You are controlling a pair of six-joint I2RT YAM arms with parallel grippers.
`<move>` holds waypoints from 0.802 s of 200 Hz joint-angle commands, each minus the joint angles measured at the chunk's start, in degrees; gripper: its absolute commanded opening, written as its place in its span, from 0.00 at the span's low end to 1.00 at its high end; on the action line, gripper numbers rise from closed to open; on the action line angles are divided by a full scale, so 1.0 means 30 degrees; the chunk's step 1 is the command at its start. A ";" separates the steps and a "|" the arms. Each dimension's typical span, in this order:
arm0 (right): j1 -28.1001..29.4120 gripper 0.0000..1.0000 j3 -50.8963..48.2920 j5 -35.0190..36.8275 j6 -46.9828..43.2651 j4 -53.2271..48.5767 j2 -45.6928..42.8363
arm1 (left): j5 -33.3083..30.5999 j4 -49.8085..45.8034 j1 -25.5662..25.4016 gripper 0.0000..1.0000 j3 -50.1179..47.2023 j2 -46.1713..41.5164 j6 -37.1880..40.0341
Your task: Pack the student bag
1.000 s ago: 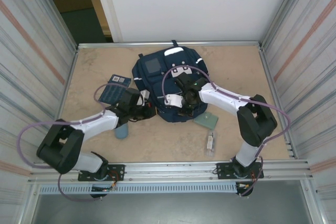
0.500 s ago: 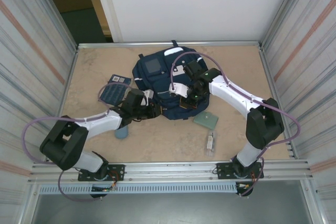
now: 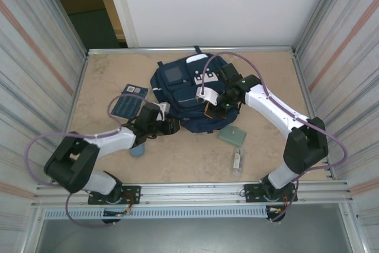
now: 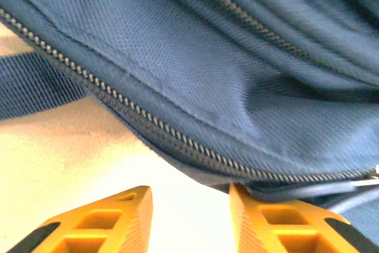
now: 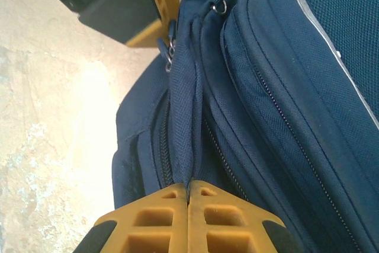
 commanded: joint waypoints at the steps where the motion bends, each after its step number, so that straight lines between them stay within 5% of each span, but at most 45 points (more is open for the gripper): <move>1: 0.0196 0.00 -0.0483 -0.0577 -0.0614 0.0315 -0.0993 | 0.1966 -0.0052 0.0904 0.42 -0.0406 -0.2363 0.0400; 71: 0.0201 0.00 -0.0570 -0.0485 -0.0788 0.0893 -0.1105 | 0.5315 -0.0883 0.1573 0.46 0.0470 -0.2458 0.0695; 160: 0.0346 0.00 -0.0468 -0.1163 -0.1209 0.0279 -0.1281 | 0.5604 0.1504 0.1418 0.47 0.0869 0.0009 0.7544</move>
